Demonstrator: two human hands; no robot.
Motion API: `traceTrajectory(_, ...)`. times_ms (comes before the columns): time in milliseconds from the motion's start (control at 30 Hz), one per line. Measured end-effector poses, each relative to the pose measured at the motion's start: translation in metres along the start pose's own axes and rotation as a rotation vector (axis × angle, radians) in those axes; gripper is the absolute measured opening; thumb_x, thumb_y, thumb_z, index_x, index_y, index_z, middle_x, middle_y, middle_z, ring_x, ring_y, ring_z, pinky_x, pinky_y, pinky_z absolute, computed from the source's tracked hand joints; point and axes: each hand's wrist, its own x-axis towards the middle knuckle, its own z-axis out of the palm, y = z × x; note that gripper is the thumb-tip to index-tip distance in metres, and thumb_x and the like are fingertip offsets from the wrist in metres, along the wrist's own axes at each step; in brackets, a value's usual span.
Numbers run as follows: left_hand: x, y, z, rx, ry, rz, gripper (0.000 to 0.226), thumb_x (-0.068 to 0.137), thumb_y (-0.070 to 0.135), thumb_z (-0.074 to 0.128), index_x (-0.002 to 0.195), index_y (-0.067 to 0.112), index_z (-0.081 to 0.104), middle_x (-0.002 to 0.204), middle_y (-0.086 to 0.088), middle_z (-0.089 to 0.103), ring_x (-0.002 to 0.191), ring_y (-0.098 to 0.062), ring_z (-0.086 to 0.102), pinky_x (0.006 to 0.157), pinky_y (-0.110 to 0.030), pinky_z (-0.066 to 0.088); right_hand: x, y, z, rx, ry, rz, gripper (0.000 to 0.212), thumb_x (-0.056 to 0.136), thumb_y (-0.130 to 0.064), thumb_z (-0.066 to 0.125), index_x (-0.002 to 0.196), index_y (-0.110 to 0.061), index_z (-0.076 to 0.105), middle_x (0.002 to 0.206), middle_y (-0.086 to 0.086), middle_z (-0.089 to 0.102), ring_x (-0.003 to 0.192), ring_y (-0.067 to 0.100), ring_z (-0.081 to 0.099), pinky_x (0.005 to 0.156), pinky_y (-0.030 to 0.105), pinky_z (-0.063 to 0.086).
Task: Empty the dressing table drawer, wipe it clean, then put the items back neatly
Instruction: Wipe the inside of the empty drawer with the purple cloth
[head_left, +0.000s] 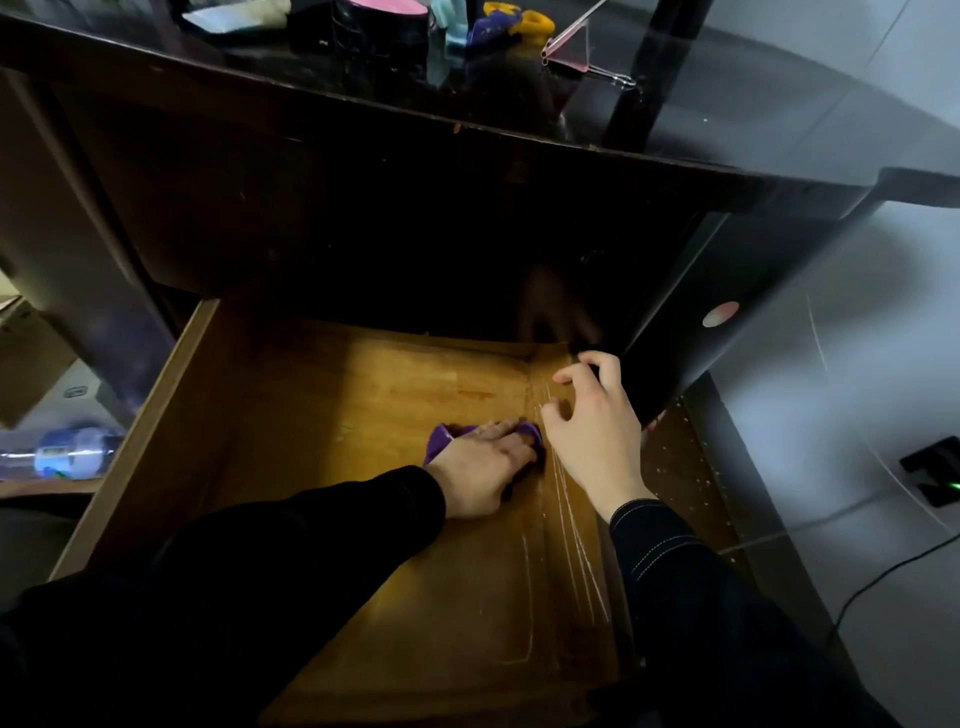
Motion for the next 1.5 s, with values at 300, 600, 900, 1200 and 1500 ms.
traceTrajectory(300, -0.065, 0.022, 0.02, 0.025, -0.167, 0.434, 0.05, 0.093, 0.017, 0.058, 0.141, 0.013, 0.047, 0.156, -0.005, 0.039, 0.154, -0.025, 0.014, 0.123, -0.045, 0.021, 0.0, 0.001, 0.003, -0.005, 0.001, 0.008, 0.025, 0.091, -0.028, 0.066, 0.114, -0.019, 0.062, 0.142, -0.003, 0.039, 0.097, 0.02, 0.062, 0.067, 0.027, 0.046)
traceTrajectory(600, -0.013, -0.017, -0.003, 0.08, -0.078, 0.313, 0.042, 0.094, 0.022, 0.057, 0.135, 0.025, 0.053, 0.15, 0.005, 0.048, 0.152, -0.023, 0.018, 0.108, -0.04, 0.042, 0.001, 0.005, 0.007, 0.01, 0.022, -0.014, 0.024, 0.091, -0.026, 0.067, 0.113, -0.02, 0.062, 0.141, -0.003, 0.039, 0.094, 0.018, 0.061, 0.067, 0.025, 0.047)
traceTrajectory(900, 0.042, -0.024, -0.012, 0.015, 0.062, -0.098, 0.062, 0.089, 0.012, 0.059, 0.149, 0.019, 0.041, 0.154, -0.005, 0.043, 0.152, -0.027, 0.02, 0.124, -0.043, 0.02, 0.001, 0.006, 0.006, 0.035, 0.018, -0.003, 0.022, 0.09, -0.028, 0.068, 0.11, -0.021, 0.062, 0.14, -0.005, 0.04, 0.095, 0.018, 0.061, 0.068, 0.025, 0.045)
traceTrajectory(1200, -0.053, 0.021, 0.012, 0.028, -0.196, 0.328, 0.056, 0.091, 0.016, 0.058, 0.146, 0.017, 0.045, 0.157, -0.004, 0.039, 0.154, -0.024, 0.014, 0.125, -0.046, 0.013, 0.0, 0.001, 0.003, 0.012, 0.008, 0.006, 0.023, 0.091, -0.027, 0.067, 0.112, -0.019, 0.062, 0.142, -0.003, 0.04, 0.091, 0.02, 0.062, 0.069, 0.029, 0.049)
traceTrajectory(1500, -0.036, 0.009, 0.002, 0.029, -0.133, 0.205, 0.047, 0.094, 0.026, 0.055, 0.14, 0.024, 0.045, 0.156, 0.005, 0.04, 0.155, -0.023, 0.005, 0.125, -0.048, 0.01, 0.0, 0.003, 0.003, 0.028, 0.014, 0.008, 0.02, 0.091, -0.027, 0.067, 0.109, -0.02, 0.062, 0.141, -0.005, 0.04, 0.088, 0.02, 0.063, 0.068, 0.028, 0.047)
